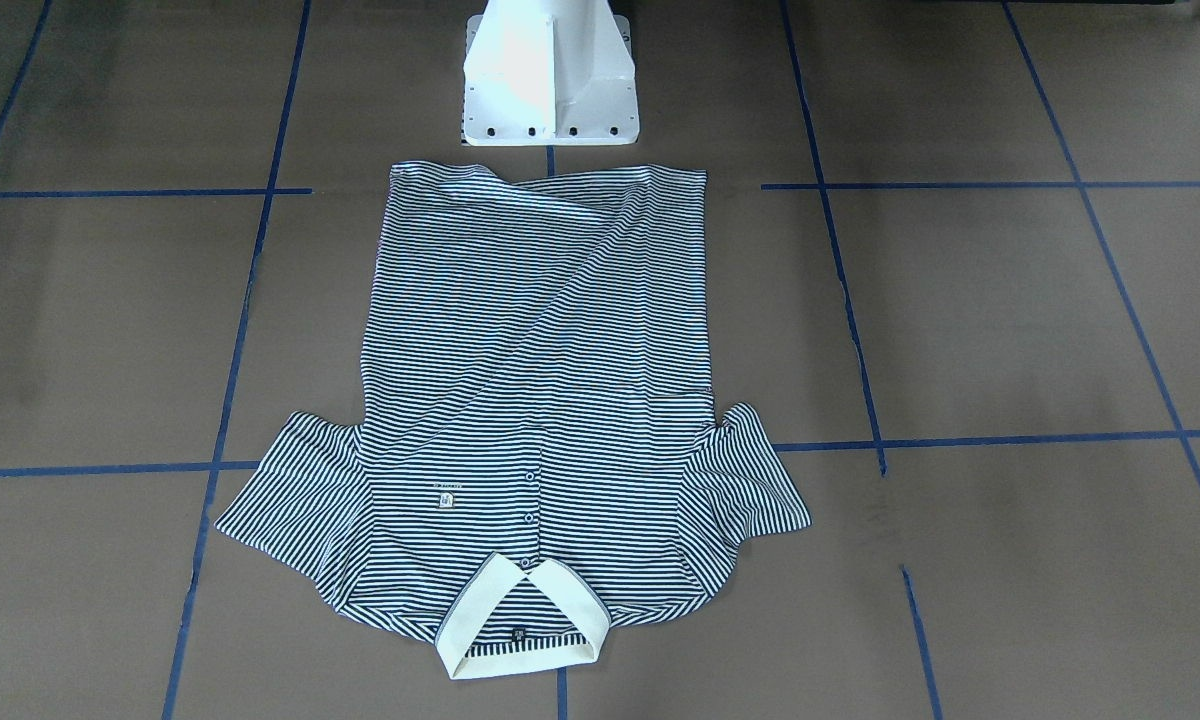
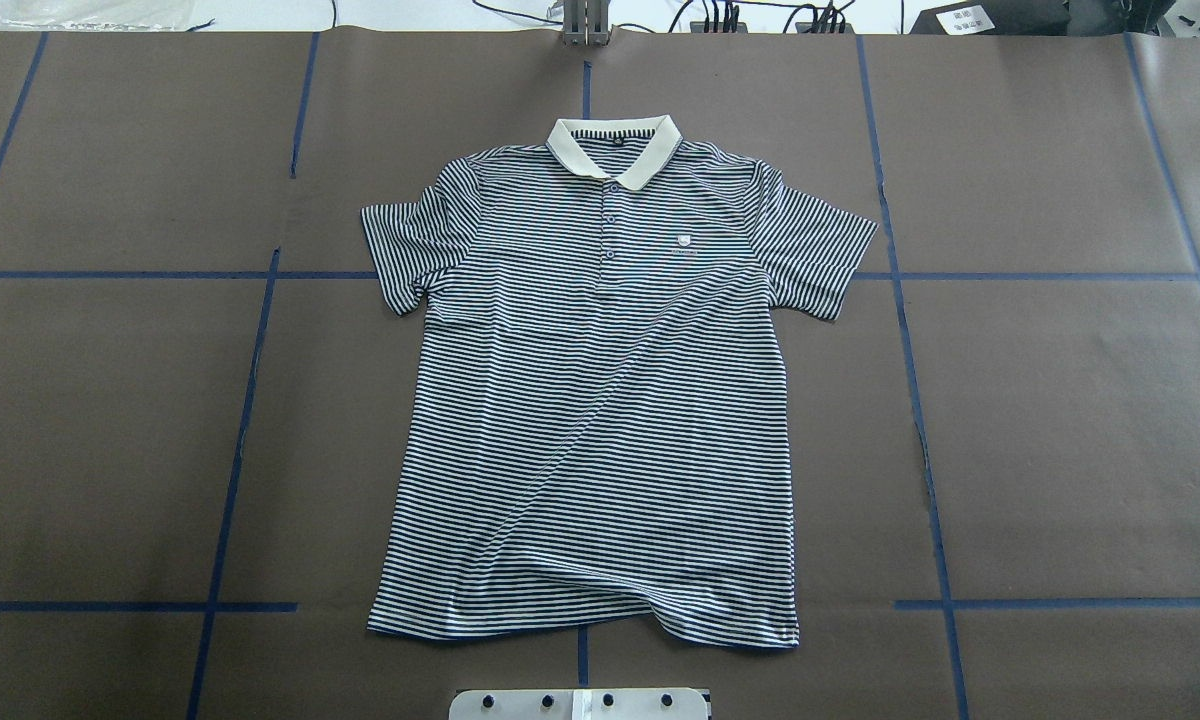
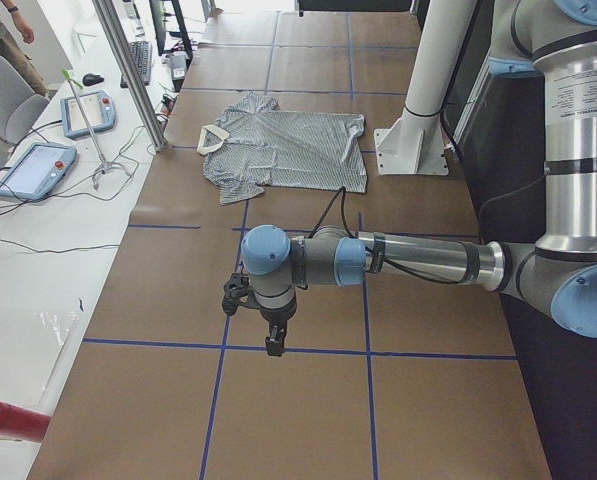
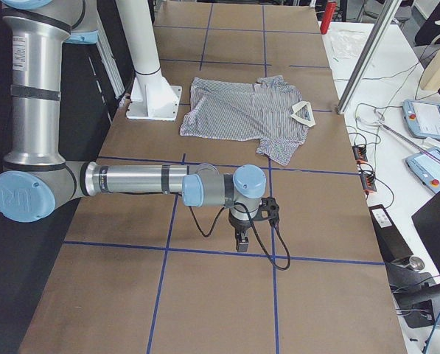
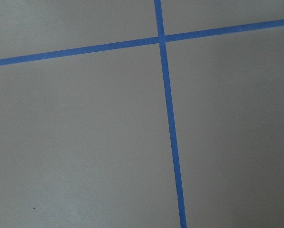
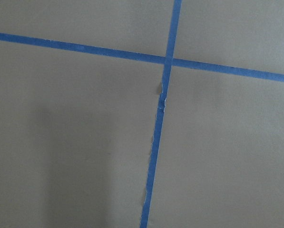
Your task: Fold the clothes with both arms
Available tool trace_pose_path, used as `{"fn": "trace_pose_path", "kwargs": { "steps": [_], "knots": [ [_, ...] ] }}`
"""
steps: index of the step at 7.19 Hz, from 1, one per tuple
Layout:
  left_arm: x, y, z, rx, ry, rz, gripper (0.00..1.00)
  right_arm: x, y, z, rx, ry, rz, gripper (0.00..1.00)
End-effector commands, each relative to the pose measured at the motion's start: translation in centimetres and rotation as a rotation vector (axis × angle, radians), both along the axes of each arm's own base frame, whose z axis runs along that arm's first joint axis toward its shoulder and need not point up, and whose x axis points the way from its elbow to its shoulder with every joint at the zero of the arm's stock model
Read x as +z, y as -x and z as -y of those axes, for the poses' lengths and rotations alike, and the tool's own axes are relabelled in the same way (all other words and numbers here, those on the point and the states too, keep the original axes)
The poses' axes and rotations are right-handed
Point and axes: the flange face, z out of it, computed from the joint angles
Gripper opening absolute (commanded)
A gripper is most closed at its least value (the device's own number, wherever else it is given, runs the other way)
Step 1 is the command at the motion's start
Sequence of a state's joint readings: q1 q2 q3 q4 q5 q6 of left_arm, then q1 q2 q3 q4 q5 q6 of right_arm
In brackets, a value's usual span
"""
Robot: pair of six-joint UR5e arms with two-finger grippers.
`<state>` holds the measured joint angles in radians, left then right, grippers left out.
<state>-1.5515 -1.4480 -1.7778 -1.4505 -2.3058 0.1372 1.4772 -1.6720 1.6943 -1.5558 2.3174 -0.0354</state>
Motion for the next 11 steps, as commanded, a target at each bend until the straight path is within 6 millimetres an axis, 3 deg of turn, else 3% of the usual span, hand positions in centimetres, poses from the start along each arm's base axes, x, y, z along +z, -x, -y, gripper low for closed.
{"fn": "trace_pose_path", "kwargs": {
  "steps": [1, 3, 4, 9, 11],
  "knots": [
    [-0.5, 0.1, 0.3, -0.001, -0.013, 0.003, 1.0, 0.1, 0.1, -0.2, -0.001, 0.006, 0.02, 1.0],
    [-0.5, 0.1, 0.4, 0.001, -0.014, 0.014, 1.0, -0.1, 0.2, -0.2, -0.002, 0.002, 0.028, 1.0],
    [-2.7, 0.2, 0.2, -0.003, -0.057, 0.013, 1.0, -0.3, 0.3, -0.2, -0.003, 0.001, 0.043, 1.0],
    [-5.8, -0.2, 0.5, 0.009, -0.133, 0.0, 1.0, -2.7, 0.8, 1.3, -0.009, -0.062, 0.057, 1.0],
    [-9.0, -0.2, 0.2, 0.008, -0.197, -0.002, 1.0, -5.2, 6.7, 3.6, 0.062, -0.067, 0.09, 1.0]
  ]
}}
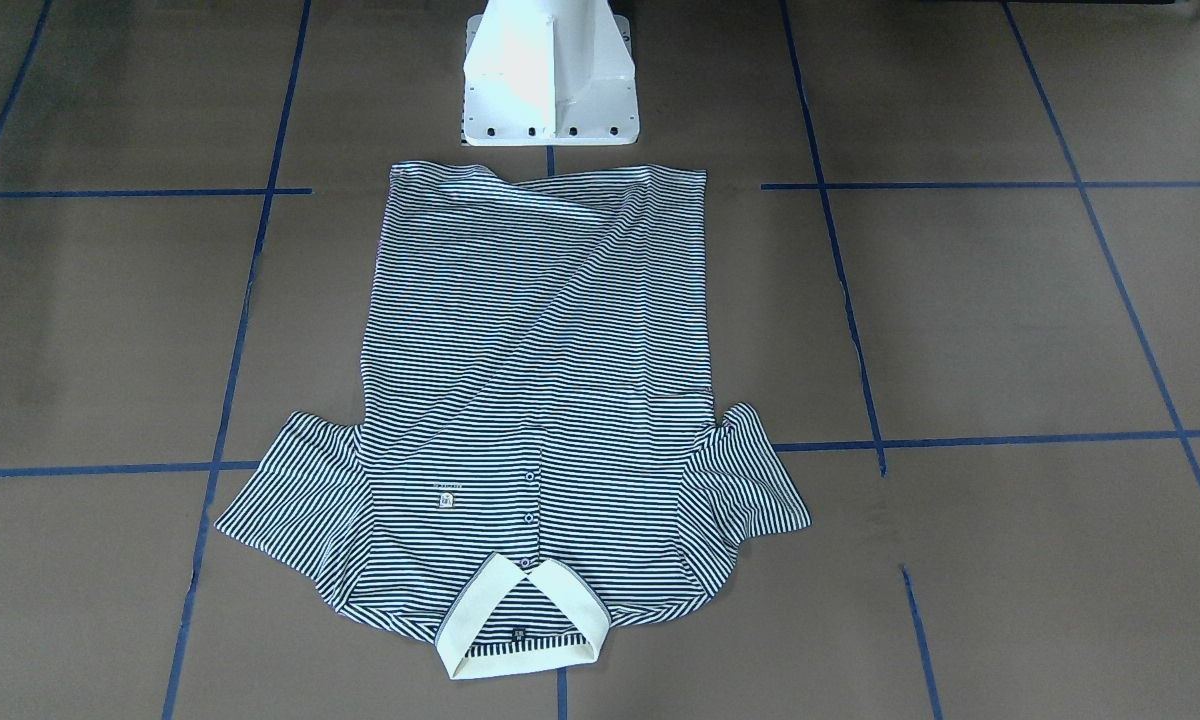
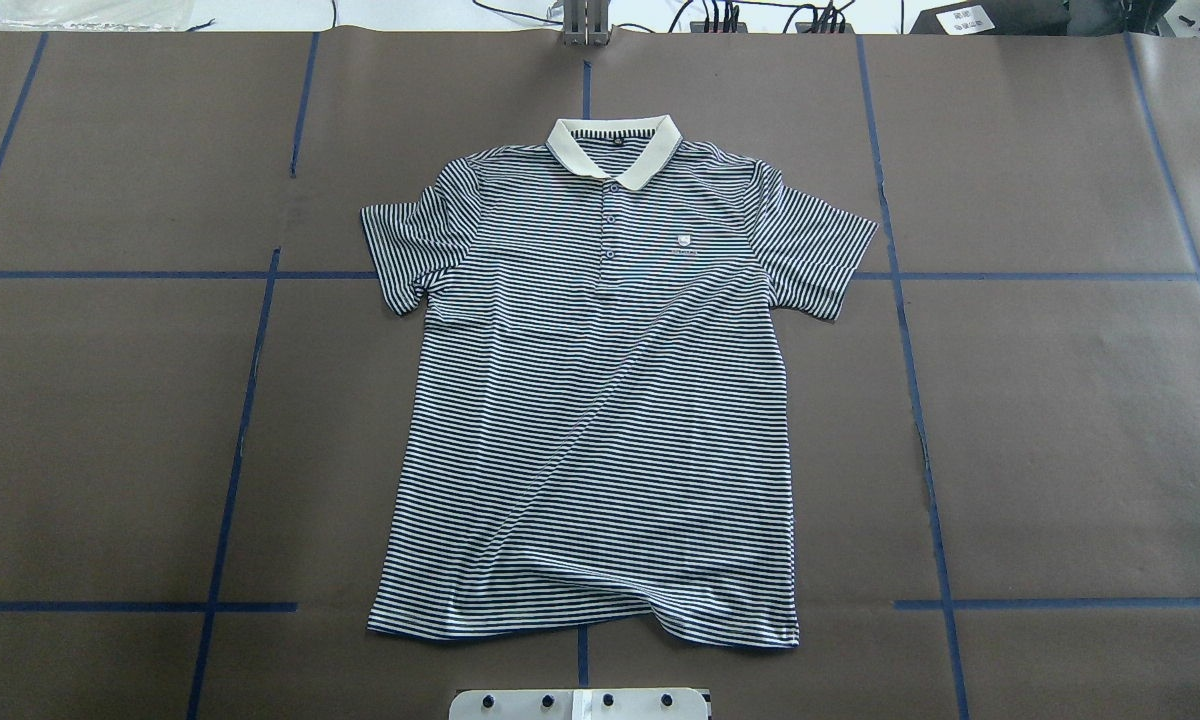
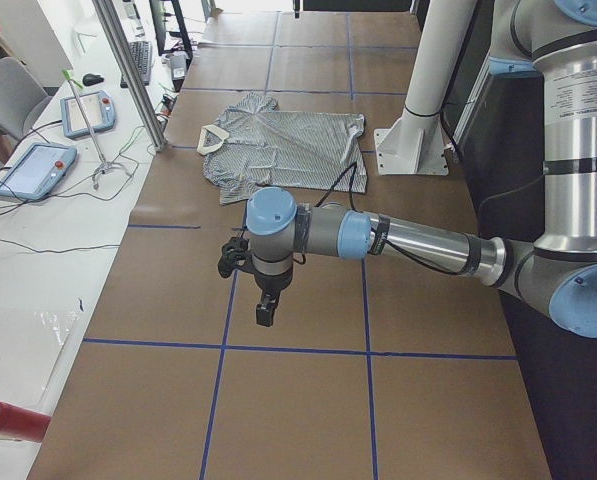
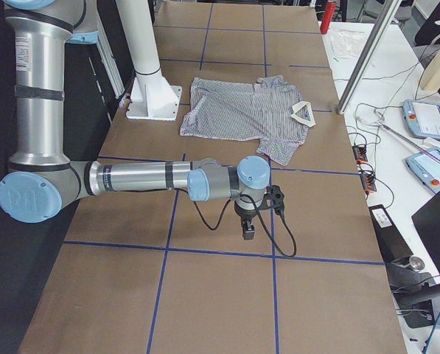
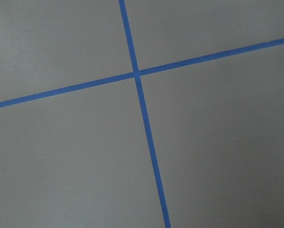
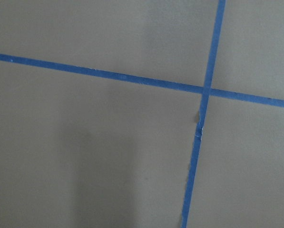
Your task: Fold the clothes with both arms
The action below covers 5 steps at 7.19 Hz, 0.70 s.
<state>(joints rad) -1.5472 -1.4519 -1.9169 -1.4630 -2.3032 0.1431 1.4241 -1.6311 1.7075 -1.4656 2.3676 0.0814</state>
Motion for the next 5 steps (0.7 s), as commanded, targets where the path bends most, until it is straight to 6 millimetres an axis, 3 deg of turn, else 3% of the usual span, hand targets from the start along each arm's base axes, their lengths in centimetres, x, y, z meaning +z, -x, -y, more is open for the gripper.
{"fn": "trace_pose_path", "kwargs": {
  "steps": [1, 2, 4, 5],
  "knots": [
    [-2.2, 0.0, -0.3, -0.002, -0.043, -0.002, 1.0, -3.7, 8.1, 4.0, 0.089, -0.003, 0.072, 1.0],
    [-2.3, 0.0, -0.3, -0.001, -0.047, -0.002, 1.0, -6.8, 13.5, 7.6, 0.166, 0.056, 0.132, 1.0],
    [-2.7, -0.2, -0.3, 0.002, -0.05, -0.029, 1.0, -13.0, 25.0, 12.9, 0.271, 0.118, 0.187, 1.0],
    [-2.9, -0.2, -0.3, 0.002, -0.055, -0.03, 1.0, -15.8, 29.6, 14.4, 0.331, 0.142, 0.18, 0.99]
  ]
}}
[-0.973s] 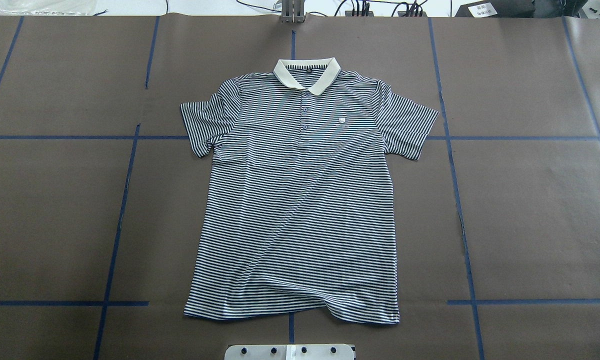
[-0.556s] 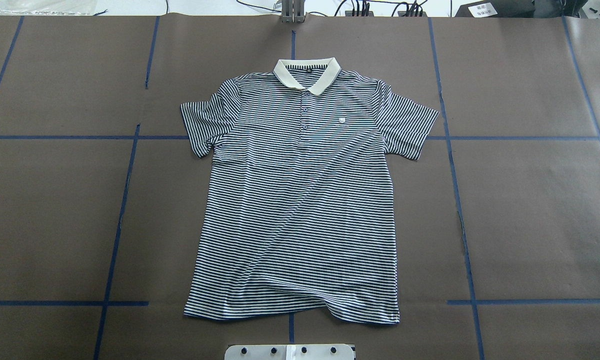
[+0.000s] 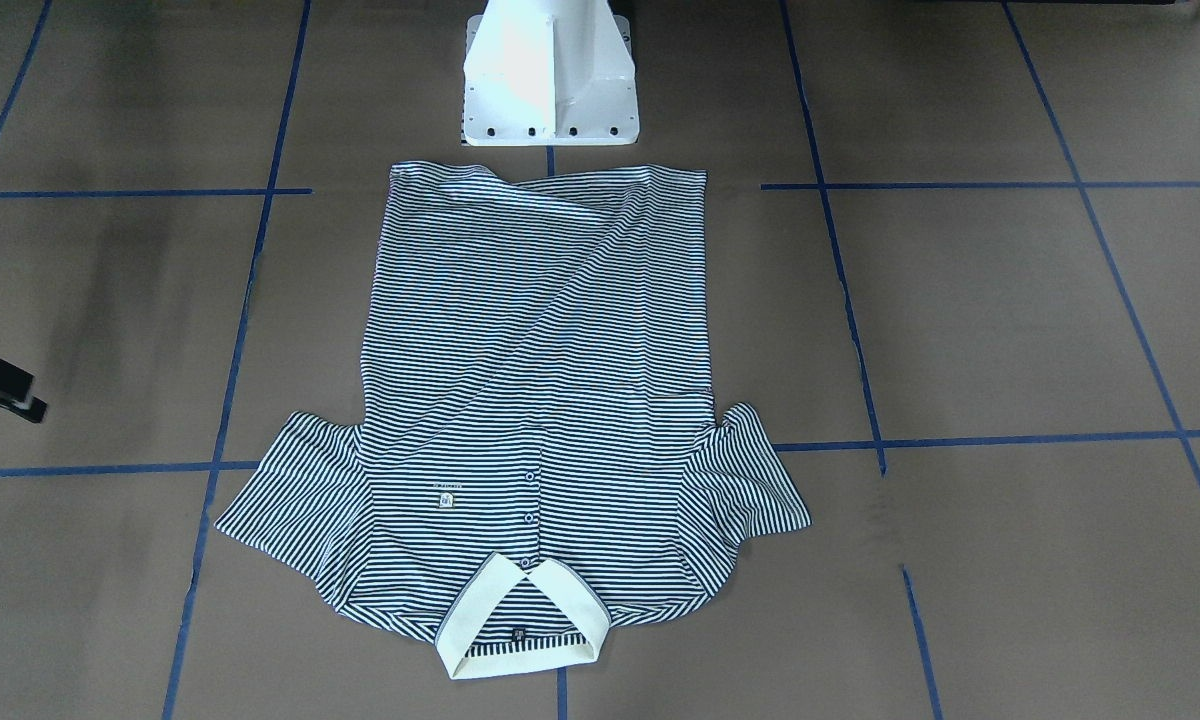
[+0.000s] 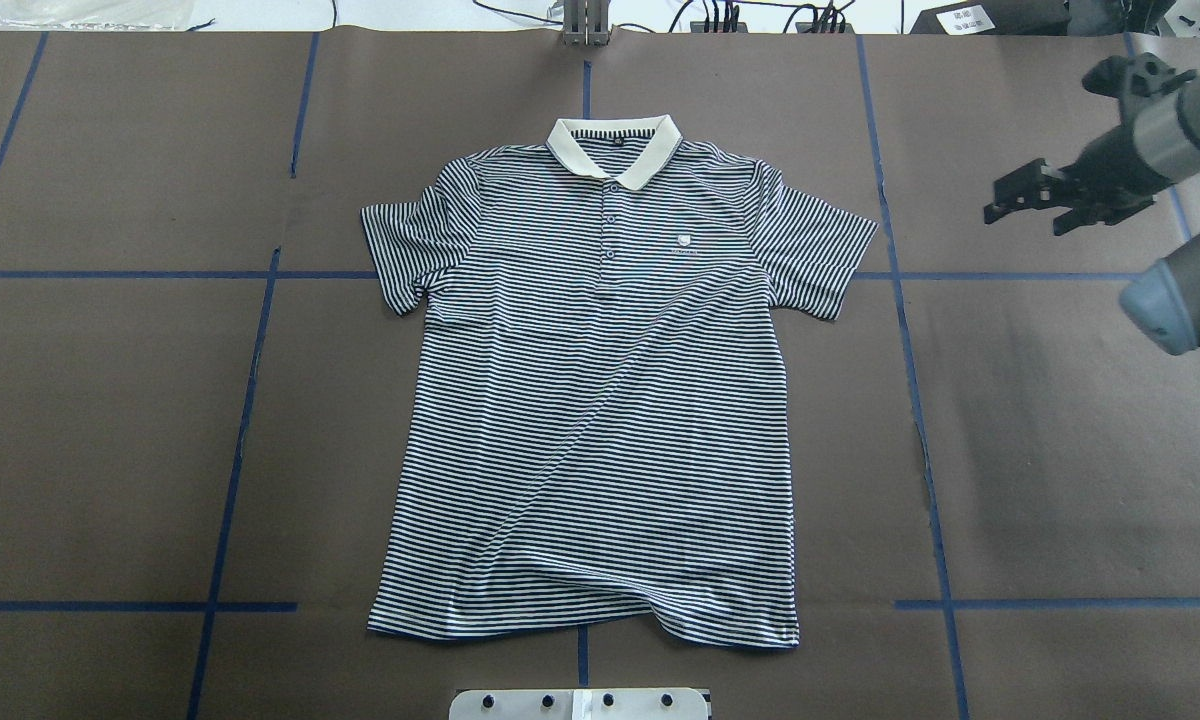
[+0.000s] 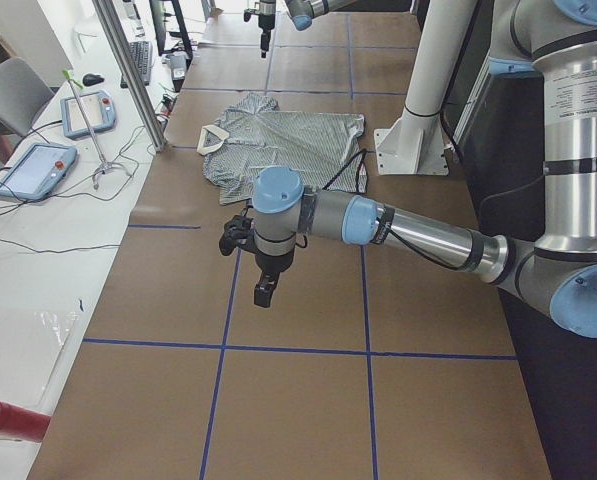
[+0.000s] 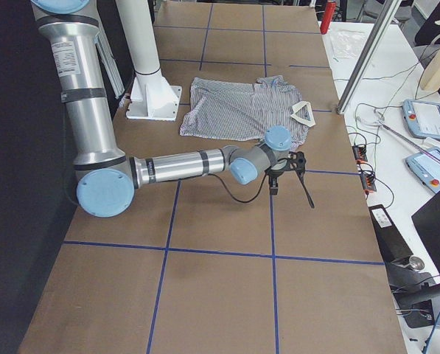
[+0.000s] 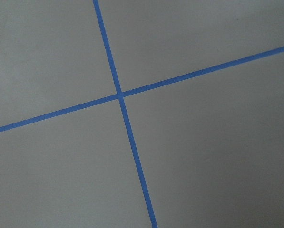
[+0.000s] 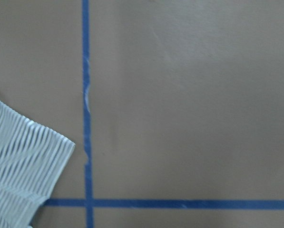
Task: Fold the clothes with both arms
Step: 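Move the right gripper over the shirt's shoulder seam near the collar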
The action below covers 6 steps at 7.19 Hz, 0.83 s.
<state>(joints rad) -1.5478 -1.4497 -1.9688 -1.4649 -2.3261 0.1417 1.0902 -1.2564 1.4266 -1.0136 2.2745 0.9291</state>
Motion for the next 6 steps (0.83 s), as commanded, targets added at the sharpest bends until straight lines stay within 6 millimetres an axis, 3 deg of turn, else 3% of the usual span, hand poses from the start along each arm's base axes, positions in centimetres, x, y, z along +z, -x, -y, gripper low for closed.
{"fn": "trace_pose_path", "kwargs": {
  "steps": [1, 3, 6],
  "knots": [
    [-0.7, 0.0, -0.1, -0.001, -0.011, -0.006, 1.0, -5.8, 10.3, 3.2, 0.117, 0.067, 0.007, 0.92],
    [-1.3, 0.0, -0.2, -0.002, -0.023, -0.006, 1.0, -6.7, 12.3, 4.7, 0.162, 0.125, 0.008, 0.76],
    [-1.7, 0.0, -0.2, -0.001, -0.03, -0.008, 1.0, -4.5, 13.5, 5.1, 0.184, 0.135, -0.046, 0.73]
  ]
}}
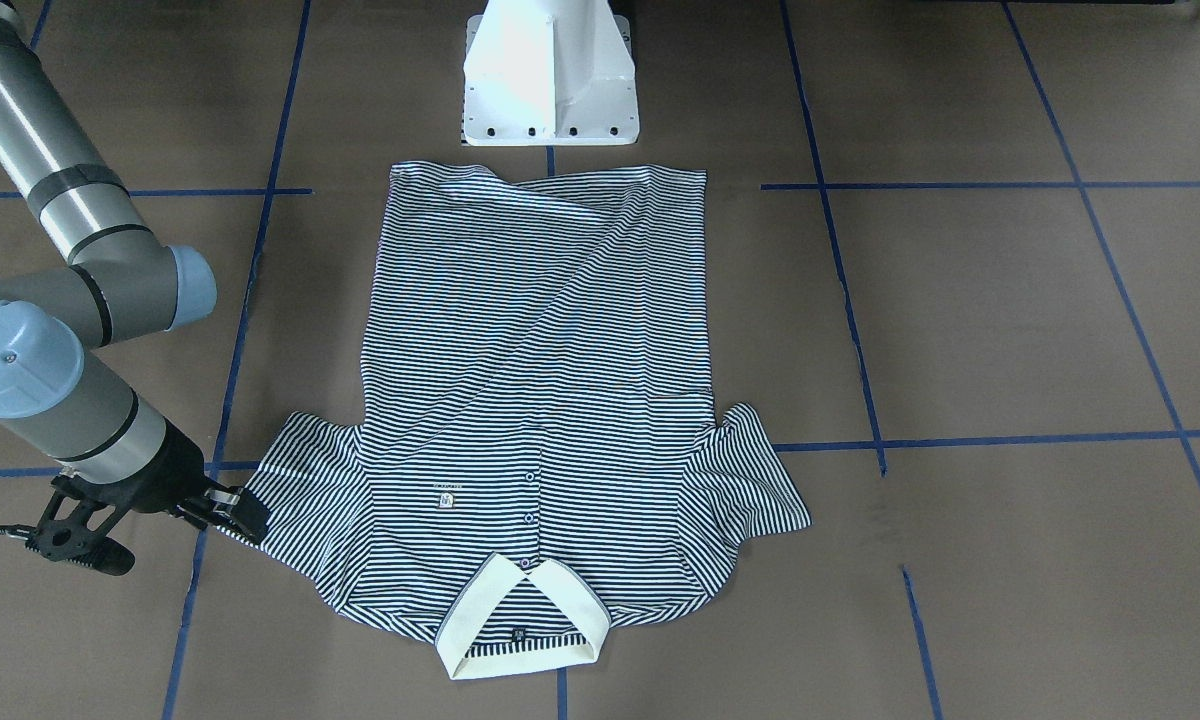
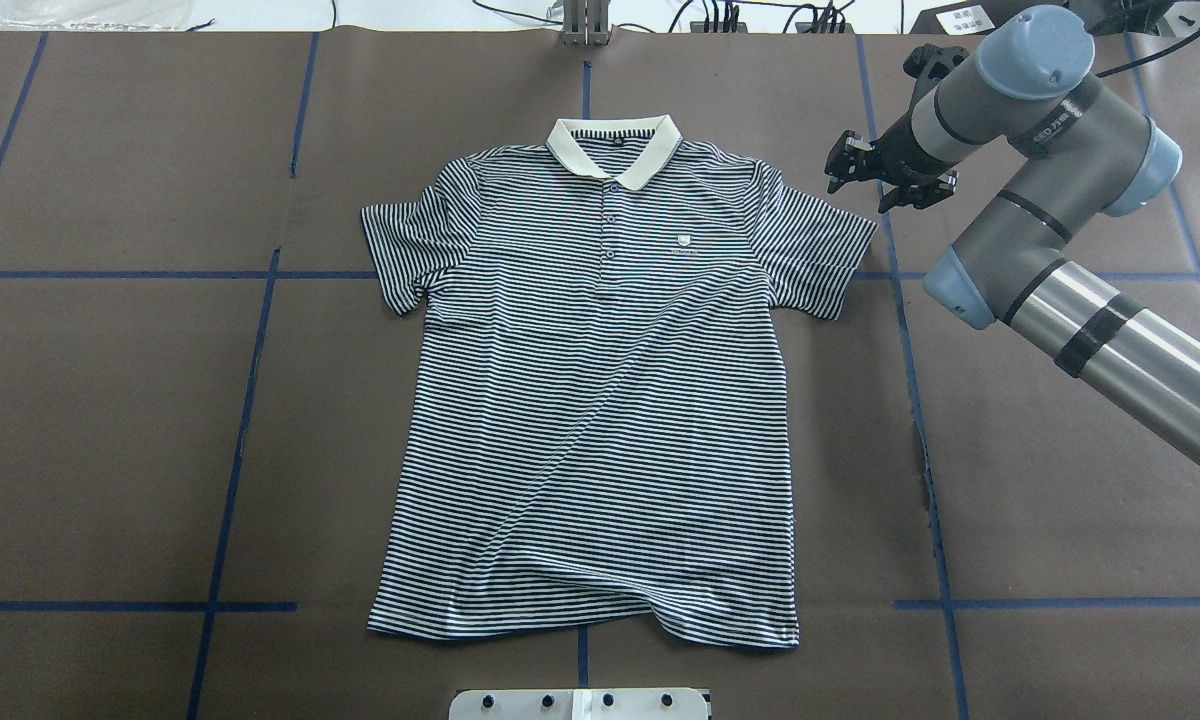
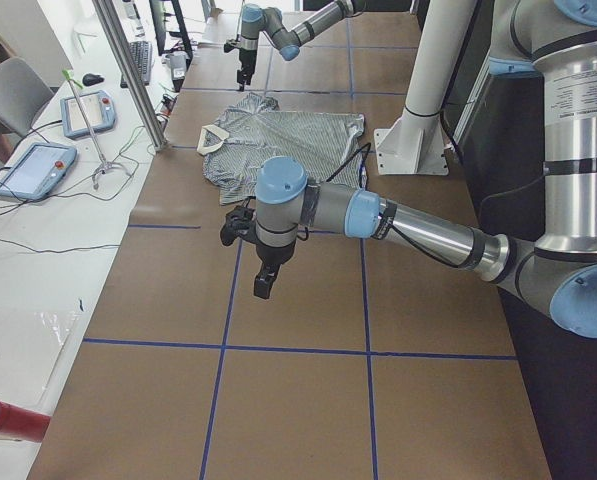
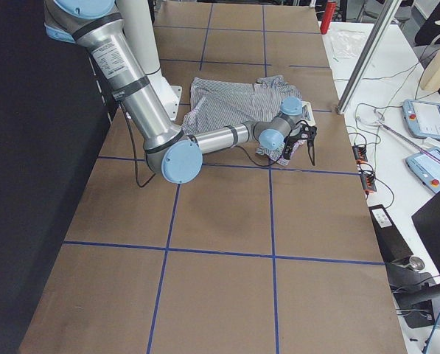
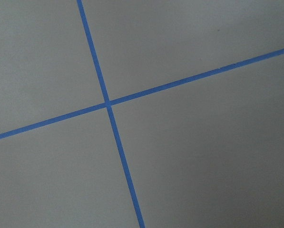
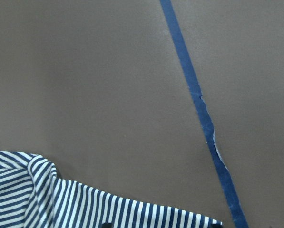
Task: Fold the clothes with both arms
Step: 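Move the right gripper over the shirt's shoulder seam near the collar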
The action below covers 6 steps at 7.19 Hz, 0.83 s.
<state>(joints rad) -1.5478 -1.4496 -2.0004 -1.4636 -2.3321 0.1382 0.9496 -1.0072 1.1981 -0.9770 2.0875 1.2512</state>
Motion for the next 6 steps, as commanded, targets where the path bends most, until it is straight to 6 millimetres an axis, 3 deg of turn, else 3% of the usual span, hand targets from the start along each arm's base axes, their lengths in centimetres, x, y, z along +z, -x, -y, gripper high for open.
{"fn": "trace_pose_path", "kwargs": {
  "steps": [1, 6],
  "knots": [
    [-0.2, 0.0, 0.0, 0.0, -0.004, -0.001, 1.0, 1.0, 1.3, -0.2, 0.017, -0.007, -0.041, 0.72],
    [-0.5, 0.1, -0.1, -0.001, -0.009, -0.003, 1.0, 2.4, 1.7, -0.6, 0.014, -0.004, -0.066, 0.72]
  ]
}}
